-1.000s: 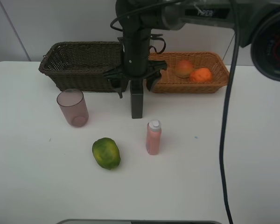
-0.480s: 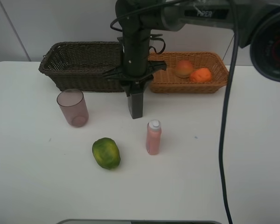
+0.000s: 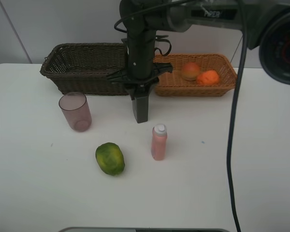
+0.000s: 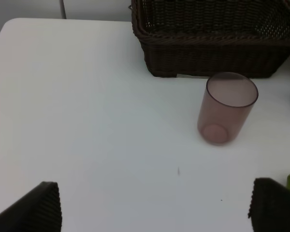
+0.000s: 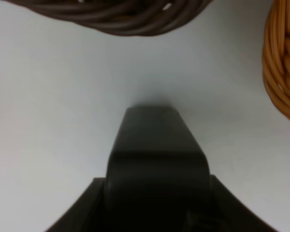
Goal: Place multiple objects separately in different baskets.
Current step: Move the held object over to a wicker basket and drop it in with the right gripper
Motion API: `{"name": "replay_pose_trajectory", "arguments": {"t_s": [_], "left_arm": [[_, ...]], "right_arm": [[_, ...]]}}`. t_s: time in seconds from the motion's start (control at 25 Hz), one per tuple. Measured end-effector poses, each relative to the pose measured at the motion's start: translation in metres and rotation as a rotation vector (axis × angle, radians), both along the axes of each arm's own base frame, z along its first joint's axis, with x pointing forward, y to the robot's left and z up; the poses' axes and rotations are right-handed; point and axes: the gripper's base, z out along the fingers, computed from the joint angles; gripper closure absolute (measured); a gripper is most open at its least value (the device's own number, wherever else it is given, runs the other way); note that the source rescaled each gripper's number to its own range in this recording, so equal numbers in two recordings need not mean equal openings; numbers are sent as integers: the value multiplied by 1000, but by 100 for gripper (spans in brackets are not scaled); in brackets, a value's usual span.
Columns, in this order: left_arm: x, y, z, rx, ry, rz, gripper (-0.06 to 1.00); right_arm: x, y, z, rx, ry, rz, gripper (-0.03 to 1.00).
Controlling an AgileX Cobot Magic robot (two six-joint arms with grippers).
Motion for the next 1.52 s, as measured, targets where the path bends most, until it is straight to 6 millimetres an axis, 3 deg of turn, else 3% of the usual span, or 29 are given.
{"name": "replay_pose_trajectory", "arguments": {"t_s": [0.16,0.36,0.52,0.8,0.96,1.24,1.52], "left_arm": [[0,0,0,0,0,0,-5],[0,0,0,0,0,0,-5],[0,0,0,0,0,0,-5],[0,0,0,0,0,0,-5],[0,0,0,0,0,0,-5],[0,0,0,0,0,0,-5],[0,0,0,1,0,0,-5]], "right_arm": [[0,0,23,5,-20,74,85],[-7,2,83,119,-110,171,85],[-12,-1,119,176,-175,192,86],[-20,7,159,249,-273,262,86],[-28,17,163,262,-286,329,86],[-24,37,166,346,-436,400,86],[-12,58,143,389,-510,429,86]]}}
